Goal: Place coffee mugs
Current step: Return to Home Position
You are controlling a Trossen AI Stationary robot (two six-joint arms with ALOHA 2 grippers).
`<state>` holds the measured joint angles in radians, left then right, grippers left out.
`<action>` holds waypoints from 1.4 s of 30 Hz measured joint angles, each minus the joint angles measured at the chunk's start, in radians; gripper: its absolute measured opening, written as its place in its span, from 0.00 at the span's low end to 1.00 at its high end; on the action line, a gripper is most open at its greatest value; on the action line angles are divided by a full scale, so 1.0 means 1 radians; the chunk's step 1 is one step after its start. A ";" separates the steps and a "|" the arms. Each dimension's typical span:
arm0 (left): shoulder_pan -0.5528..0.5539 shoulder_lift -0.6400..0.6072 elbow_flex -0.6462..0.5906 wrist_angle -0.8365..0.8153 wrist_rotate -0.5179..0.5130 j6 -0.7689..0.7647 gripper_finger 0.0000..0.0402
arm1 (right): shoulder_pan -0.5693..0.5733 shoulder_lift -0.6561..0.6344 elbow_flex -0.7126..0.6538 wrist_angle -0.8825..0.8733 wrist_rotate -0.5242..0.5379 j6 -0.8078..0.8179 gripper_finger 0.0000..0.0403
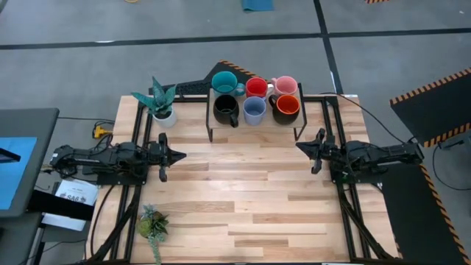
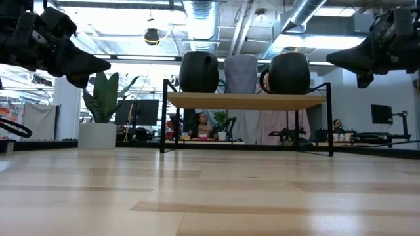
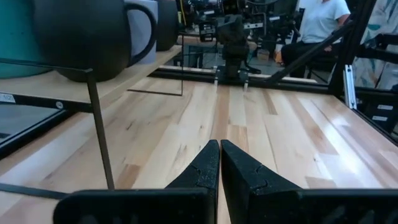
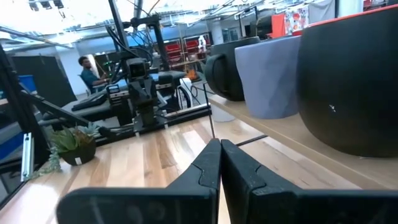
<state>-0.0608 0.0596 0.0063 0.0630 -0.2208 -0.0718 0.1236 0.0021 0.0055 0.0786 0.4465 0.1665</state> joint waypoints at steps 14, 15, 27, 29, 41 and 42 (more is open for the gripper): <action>0.000 0.009 0.000 0.002 0.001 0.000 0.00 | 0.034 0.000 0.000 0.007 0.000 -0.002 0.09; 0.000 0.009 0.000 0.002 0.001 0.000 0.00 | 0.034 0.000 0.000 0.007 0.000 -0.002 0.09; 0.000 0.009 0.000 0.003 0.001 0.000 0.00 | 0.034 0.000 0.000 0.008 0.000 0.001 0.09; 0.000 0.009 0.000 0.003 0.001 0.000 0.00 | 0.034 0.000 0.000 0.008 0.000 0.001 0.09; 0.000 0.009 0.000 0.003 0.001 0.000 0.00 | 0.034 0.000 0.000 0.008 0.000 0.001 0.09; 0.000 0.009 0.000 0.003 0.001 0.000 0.00 | 0.034 0.000 0.000 0.008 0.000 0.001 0.09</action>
<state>-0.0608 0.0685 0.0063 0.0658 -0.2199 -0.0719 0.1574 0.0025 0.0055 0.0868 0.4461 0.1671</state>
